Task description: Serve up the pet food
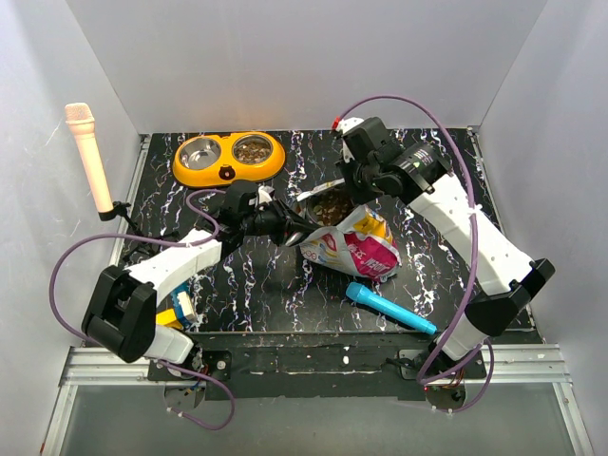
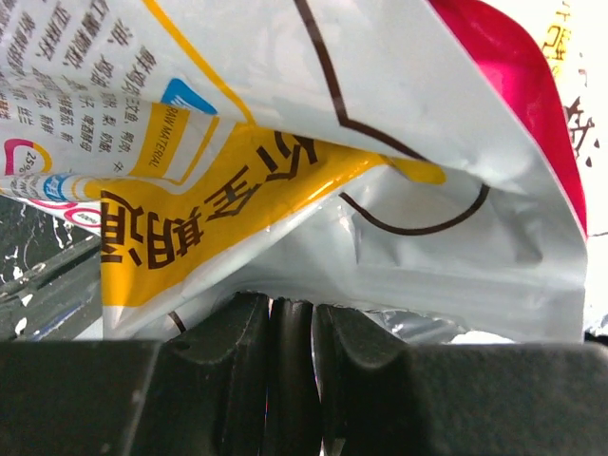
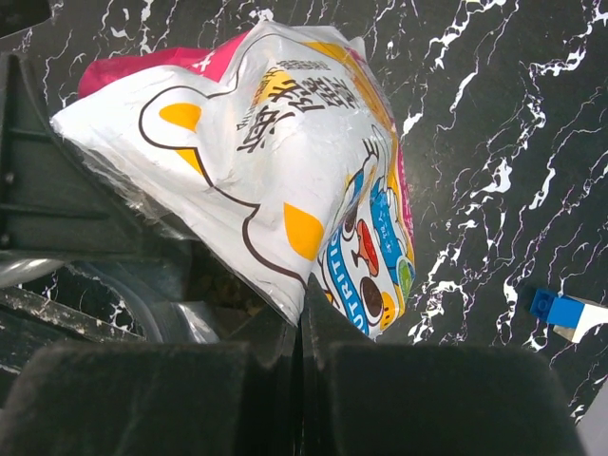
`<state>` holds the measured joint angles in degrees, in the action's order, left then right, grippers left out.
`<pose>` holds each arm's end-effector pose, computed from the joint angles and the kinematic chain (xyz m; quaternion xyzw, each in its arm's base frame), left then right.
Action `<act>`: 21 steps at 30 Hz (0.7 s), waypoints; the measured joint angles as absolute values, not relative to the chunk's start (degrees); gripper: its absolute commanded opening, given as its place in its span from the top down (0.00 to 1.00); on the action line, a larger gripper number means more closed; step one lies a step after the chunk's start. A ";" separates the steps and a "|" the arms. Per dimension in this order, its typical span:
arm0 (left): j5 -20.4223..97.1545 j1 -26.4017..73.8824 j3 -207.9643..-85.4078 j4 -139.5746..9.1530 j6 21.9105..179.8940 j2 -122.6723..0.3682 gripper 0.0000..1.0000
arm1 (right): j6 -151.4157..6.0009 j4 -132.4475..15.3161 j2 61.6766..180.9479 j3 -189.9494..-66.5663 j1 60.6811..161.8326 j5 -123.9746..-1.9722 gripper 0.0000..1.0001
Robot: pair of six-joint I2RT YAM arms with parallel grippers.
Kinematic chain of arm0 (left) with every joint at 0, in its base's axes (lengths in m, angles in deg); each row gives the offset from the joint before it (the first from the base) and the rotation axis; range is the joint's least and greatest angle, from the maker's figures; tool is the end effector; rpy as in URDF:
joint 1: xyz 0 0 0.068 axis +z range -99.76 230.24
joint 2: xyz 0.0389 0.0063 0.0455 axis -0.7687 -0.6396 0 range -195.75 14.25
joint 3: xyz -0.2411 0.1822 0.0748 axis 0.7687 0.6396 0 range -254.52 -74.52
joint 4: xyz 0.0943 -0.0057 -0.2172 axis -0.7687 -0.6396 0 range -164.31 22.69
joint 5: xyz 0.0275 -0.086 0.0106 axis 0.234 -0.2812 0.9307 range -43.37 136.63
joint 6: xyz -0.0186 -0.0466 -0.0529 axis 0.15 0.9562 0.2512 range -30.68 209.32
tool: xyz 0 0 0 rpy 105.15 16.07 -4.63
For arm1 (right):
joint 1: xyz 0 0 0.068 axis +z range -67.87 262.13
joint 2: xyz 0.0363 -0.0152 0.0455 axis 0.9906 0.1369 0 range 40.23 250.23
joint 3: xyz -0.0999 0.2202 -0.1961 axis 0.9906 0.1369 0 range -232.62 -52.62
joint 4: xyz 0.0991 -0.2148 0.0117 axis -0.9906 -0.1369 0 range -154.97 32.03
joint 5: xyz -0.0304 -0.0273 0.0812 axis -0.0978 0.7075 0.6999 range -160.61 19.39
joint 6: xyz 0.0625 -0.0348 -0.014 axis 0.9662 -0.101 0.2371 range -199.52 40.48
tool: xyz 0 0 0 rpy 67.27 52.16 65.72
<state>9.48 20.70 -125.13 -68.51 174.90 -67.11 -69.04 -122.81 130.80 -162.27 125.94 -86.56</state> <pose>0.2402 -0.1781 0.2888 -0.2529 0.8043 -0.5375 0.0117 0.2297 0.1972 0.4505 -0.2130 0.8939 0.0557 0.3905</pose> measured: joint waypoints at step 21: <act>1.42 22.38 -125.63 -70.84 177.59 -60.84 1.00 | -69.81 -122.11 129.51 -161.46 122.62 -85.40 0.99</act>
<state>1.42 22.38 -125.63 -70.84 177.59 -60.84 -69.81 -122.11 129.51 -161.46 122.62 -85.40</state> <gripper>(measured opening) 0.192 0.023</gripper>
